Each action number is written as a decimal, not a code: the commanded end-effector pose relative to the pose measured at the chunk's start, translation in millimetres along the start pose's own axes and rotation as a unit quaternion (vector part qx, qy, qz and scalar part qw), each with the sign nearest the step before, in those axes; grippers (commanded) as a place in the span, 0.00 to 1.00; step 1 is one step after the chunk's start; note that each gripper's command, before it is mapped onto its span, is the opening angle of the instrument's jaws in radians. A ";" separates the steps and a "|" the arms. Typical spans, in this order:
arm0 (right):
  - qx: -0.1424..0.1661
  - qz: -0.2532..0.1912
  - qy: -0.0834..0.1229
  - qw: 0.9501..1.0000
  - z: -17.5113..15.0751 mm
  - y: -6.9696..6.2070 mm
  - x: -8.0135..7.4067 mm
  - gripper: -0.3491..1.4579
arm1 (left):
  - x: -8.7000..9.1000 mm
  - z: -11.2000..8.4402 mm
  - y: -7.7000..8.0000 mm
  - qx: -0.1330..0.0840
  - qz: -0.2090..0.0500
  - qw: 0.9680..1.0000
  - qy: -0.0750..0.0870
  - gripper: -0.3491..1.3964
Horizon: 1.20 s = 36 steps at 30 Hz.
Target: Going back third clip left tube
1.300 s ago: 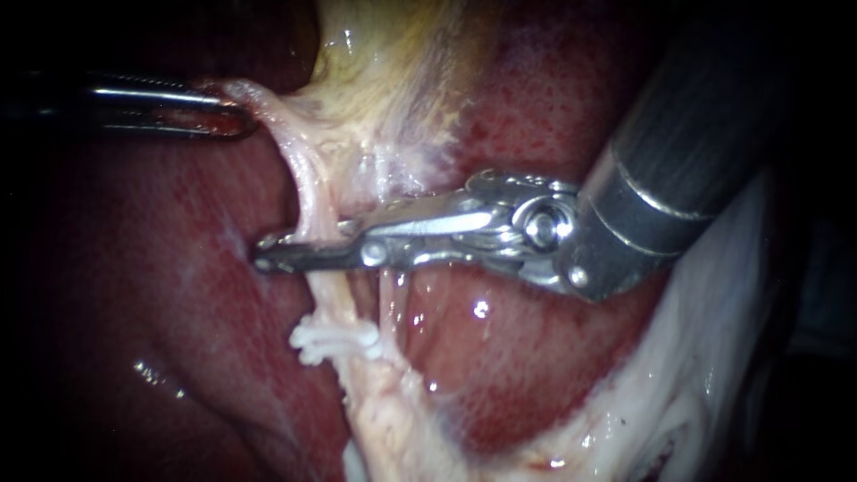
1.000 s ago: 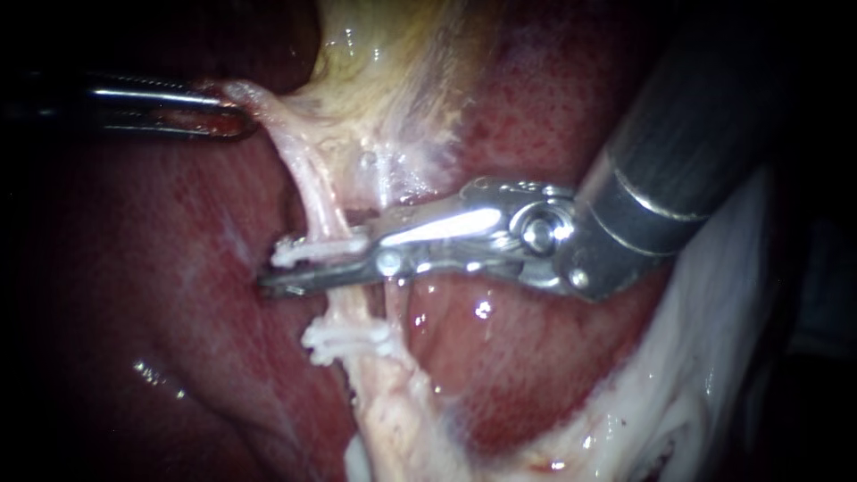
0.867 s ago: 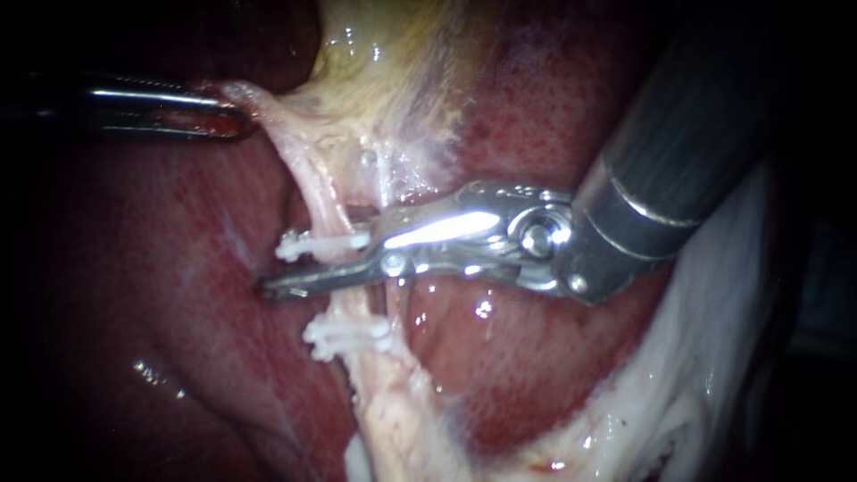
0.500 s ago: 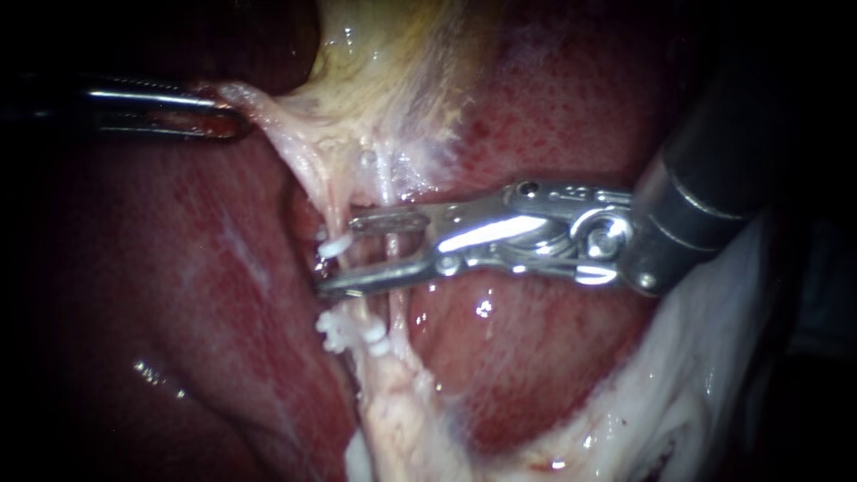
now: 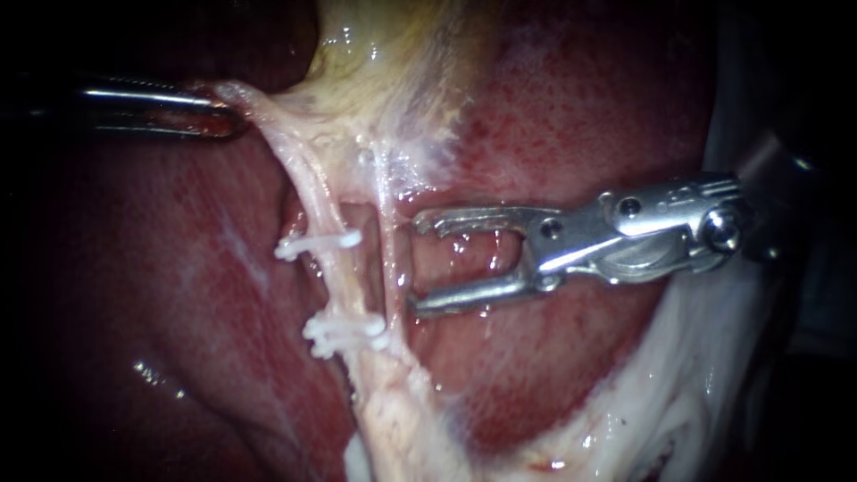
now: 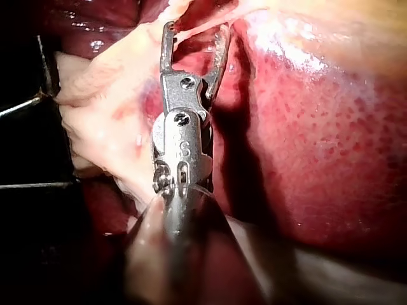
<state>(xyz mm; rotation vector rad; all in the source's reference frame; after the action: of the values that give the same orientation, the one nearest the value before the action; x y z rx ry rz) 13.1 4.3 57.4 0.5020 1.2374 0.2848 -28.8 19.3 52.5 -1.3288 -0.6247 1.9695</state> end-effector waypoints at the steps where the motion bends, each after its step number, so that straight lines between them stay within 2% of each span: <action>1: 0.000 -0.013 -0.007 1.000 -0.4 -0.1 -0.1 0.47 | 0.0 0.0 0.0 0.000 0.000 1.000 0.000 0.00; 5: 0.002 -0.047 -0.038 0.998 -2.2 -1.2 -0.4 0.47 | 0.0 -0.1 0.0 0.000 0.000 1.000 0.000 0.00; 9: -0.008 -0.064 -0.052 0.997 -3.5 -1.9 -0.5 0.47 | 0.0 -0.1 0.0 0.000 0.000 1.000 0.000 0.00; 11: -0.015 -0.069 -0.053 0.996 -4.2 -2.0 -0.5 0.47 | 0.0 -0.1 -0.1 0.000 0.000 1.000 0.000 0.00; 21: -0.011 -0.078 -0.053 0.995 -6.3 -2.1 -0.5 0.47 | -0.4 0.4 -0.3 0.001 0.001 1.000 0.000 0.00; 28: -0.010 -0.078 -0.053 0.995 -6.6 -2.1 -0.6 0.47 | -1.6 2.8 -0.9 0.008 0.008 1.000 0.002 0.00; 36: -0.009 -0.078 -0.053 0.995 -6.9 -2.2 -0.6 0.47 | -3.7 5.5 -2.2 0.006 0.005 1.000 -0.011 0.00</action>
<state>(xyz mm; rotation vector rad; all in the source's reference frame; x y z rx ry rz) 6.2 3.6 55.2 0.3965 1.1622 0.1353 -32.7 17.8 58.8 -1.3104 -0.6159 1.9973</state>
